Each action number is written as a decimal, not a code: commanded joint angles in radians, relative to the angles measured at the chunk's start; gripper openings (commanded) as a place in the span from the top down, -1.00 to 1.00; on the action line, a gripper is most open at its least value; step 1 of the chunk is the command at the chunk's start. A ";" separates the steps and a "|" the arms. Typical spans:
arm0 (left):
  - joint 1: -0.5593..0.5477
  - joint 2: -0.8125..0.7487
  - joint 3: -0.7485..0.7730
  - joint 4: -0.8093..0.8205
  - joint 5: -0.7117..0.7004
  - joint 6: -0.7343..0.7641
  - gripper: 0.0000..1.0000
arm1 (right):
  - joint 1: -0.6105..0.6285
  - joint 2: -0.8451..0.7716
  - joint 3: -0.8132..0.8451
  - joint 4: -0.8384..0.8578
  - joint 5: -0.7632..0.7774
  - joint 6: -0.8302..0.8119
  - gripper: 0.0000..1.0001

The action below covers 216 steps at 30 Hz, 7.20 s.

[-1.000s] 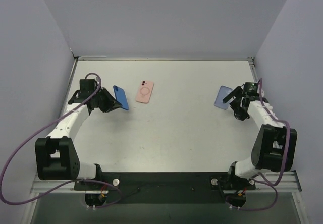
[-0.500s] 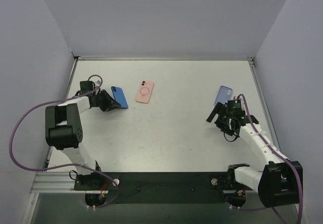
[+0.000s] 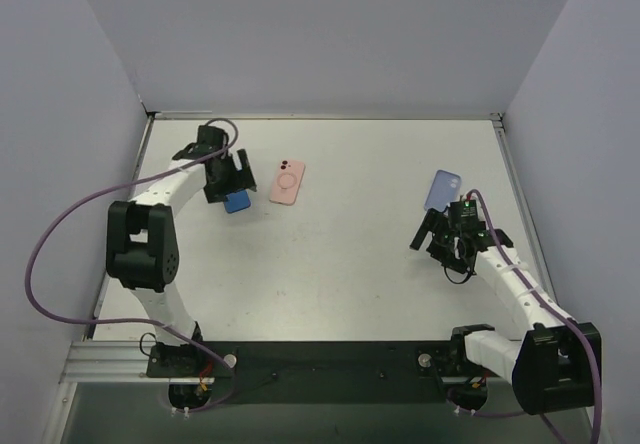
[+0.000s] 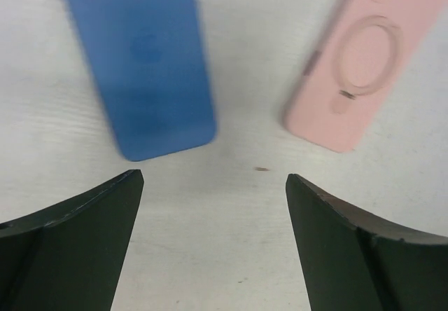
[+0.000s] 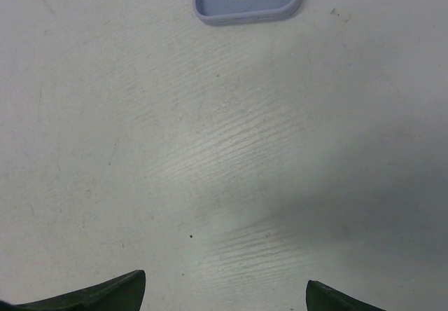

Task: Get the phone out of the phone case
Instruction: Place the phone at the center of the board, then pick up the phone at the center of the board, then adjust the phone.

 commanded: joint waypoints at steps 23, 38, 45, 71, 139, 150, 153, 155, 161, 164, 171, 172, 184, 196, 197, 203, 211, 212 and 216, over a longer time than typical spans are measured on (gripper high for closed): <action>-0.319 0.383 0.492 -0.181 -0.116 0.191 -0.95 | 0.025 -0.025 0.044 -0.086 0.046 -0.023 -0.75; -0.362 0.485 0.594 -0.268 -0.191 0.197 -0.95 | 0.025 -0.034 0.029 -0.089 0.042 -0.024 -0.75; -0.370 0.536 0.595 -0.281 -0.201 0.170 -0.84 | 0.027 -0.036 0.030 -0.084 0.033 -0.021 -0.75; -0.661 -0.101 -0.155 0.087 0.052 -0.199 -0.10 | 0.154 0.116 0.101 0.091 -0.193 0.147 -0.66; -0.379 -0.375 -0.702 1.448 0.833 -0.912 -0.32 | 0.338 0.312 0.096 1.105 -1.090 0.517 1.00; -0.382 -0.361 -0.709 1.494 0.846 -0.950 -0.12 | 0.339 0.639 0.088 2.000 -1.109 1.147 1.00; -0.382 -0.361 -0.704 1.496 0.839 -0.958 0.17 | 0.347 0.665 0.087 1.999 -1.109 1.137 1.00; -0.381 -0.361 -0.695 1.493 0.838 -0.961 0.25 | 0.352 0.668 0.085 1.999 -1.113 1.134 1.00; -0.376 -0.361 -0.678 1.474 0.826 -0.961 0.87 | 0.347 0.651 0.067 1.929 -1.126 1.056 1.00; -0.370 -0.374 -0.673 1.465 0.829 -0.966 1.00 | 0.341 0.599 0.038 1.739 -1.100 0.938 1.00; -0.342 -0.426 -0.649 1.388 0.833 -0.937 0.74 | 0.353 0.363 0.193 0.597 -0.935 0.130 1.00; -0.341 -0.426 -0.644 1.369 0.829 -0.932 0.54 | 0.358 0.357 0.216 0.545 -0.934 0.099 1.00; -0.321 -0.293 -0.689 1.917 0.766 -1.277 0.35 | 0.384 0.375 0.265 0.497 -0.995 0.060 1.00; -0.304 -0.325 -0.712 1.905 0.732 -1.248 -0.11 | 0.386 0.377 0.251 0.525 -0.997 0.089 1.00; -0.304 -0.340 -0.709 1.892 0.737 -1.239 -0.09 | 0.389 0.377 0.251 0.533 -0.997 0.094 1.00; -0.307 -0.368 -0.709 1.853 0.777 -1.199 -0.15 | 0.387 0.387 0.234 0.679 -1.021 0.219 1.00; -0.318 -0.403 -0.716 1.798 0.796 -1.148 -0.07 | 0.392 0.458 0.184 1.085 -1.063 0.548 1.00; -0.318 -0.403 -0.715 1.789 0.798 -1.144 -0.05 | 0.392 0.463 0.181 1.150 -1.064 0.590 1.00; -0.318 -0.407 -0.713 1.767 0.797 -1.128 0.11 | 0.396 0.487 0.171 1.232 -1.067 0.641 1.00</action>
